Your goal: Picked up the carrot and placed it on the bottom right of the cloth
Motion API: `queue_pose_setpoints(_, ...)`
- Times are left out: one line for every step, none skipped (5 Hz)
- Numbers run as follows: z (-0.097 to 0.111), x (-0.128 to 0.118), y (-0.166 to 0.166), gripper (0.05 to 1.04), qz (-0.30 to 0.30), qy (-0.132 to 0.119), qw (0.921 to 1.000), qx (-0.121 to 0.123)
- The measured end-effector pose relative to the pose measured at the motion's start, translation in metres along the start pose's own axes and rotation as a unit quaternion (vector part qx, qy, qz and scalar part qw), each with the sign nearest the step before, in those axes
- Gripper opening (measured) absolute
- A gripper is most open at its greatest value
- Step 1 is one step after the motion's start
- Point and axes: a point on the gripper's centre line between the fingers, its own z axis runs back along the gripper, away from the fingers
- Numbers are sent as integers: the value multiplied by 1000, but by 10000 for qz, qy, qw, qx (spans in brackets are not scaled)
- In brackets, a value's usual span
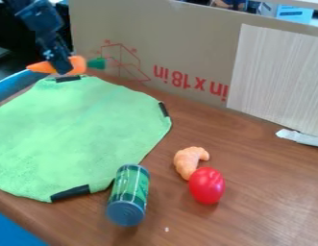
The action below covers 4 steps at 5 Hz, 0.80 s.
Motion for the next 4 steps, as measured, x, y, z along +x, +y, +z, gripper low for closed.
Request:
queue_pose_setpoints(3, -7, 8, 497, -217, -150, 9994, 234)
queue_pose_setpoints(-13, -14, 17, 497, -216, -265, 9993, 122)
queue_pose_setpoints(-11, -16, 19, 497, -197, -321, 9991, 170)
queue_pose_setpoints(-32, -29, -6, 497, -205, -385, 9988, -231)
